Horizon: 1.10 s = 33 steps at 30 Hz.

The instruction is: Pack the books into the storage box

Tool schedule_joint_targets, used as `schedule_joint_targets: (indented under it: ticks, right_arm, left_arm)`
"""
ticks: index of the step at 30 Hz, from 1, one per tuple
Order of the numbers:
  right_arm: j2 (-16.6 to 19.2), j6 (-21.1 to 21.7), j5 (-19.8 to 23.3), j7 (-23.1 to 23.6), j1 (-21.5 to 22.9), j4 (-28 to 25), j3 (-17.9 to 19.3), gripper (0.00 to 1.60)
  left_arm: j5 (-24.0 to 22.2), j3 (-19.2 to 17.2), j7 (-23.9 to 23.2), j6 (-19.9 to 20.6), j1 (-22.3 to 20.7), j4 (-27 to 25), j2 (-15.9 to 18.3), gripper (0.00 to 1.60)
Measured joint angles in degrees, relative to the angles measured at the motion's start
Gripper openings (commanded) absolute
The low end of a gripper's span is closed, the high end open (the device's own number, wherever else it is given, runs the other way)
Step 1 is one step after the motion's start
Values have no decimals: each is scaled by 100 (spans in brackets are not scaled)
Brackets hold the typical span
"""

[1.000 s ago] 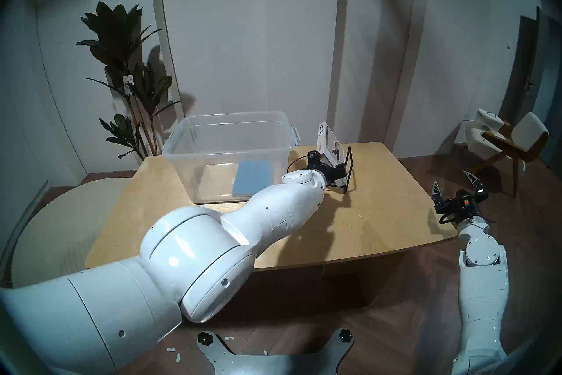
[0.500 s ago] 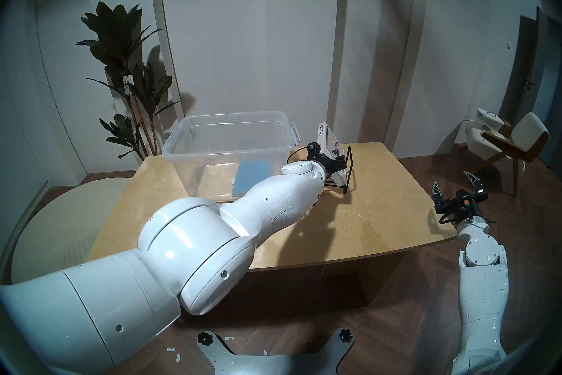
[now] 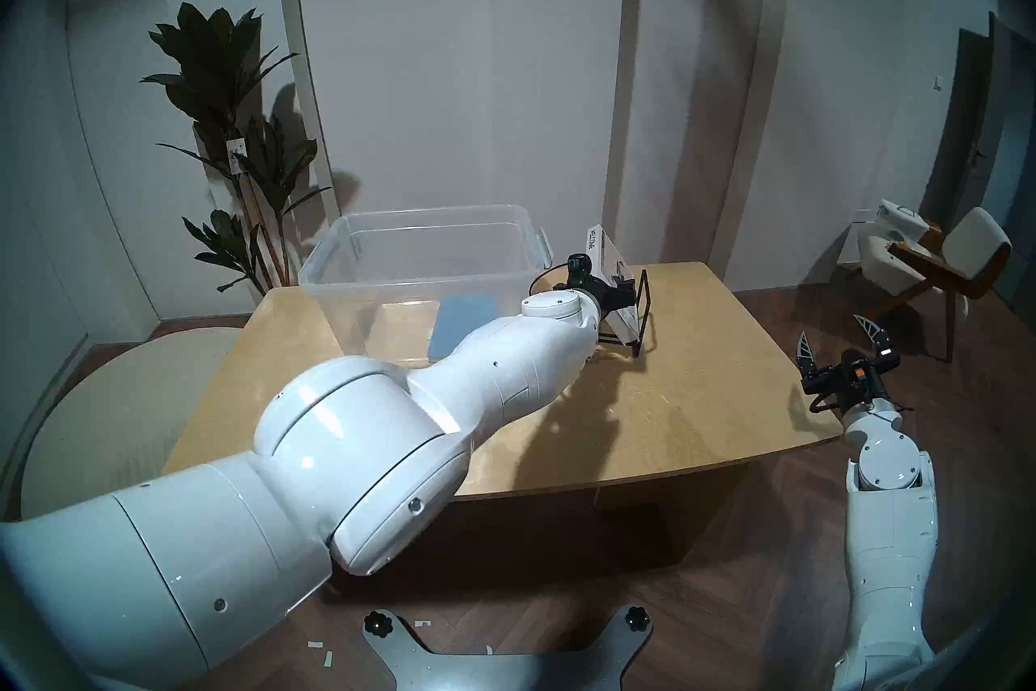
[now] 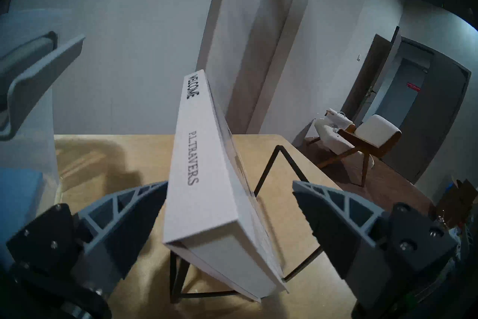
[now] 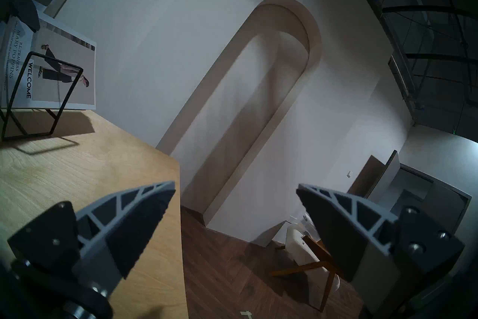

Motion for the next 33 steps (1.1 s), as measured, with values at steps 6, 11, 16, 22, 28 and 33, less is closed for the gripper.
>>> schedule_joint_targets:
  ticks: [6,11,16,22,28,33]
  right_arm:
    - [1,-2,1,0,1,0,-1,160]
    - [2,-3,1,0,1,0,-1,160]
    - [3,-4,1,0,1,0,-2,160]
    - [3,-4,1,0,2,1,-2,160]
    - [4,-6,1,0,2,2,-2,160]
    - [4,-7,1,0,2,2,-2,160]
  left_arm:
    - [12,36,-72,-12,-27,5,-5,0]
    - [21,60,-115,-13,-37,19,-5,0]
    - [38,91,-133,-14,-50,25,-4,0]
    - [51,125,-134,-21,-82,1,-2,0]
    - [81,164,-139,-149,-163,-126,2,0]
    - [148,225,-138,-446,-228,-271,7,0]
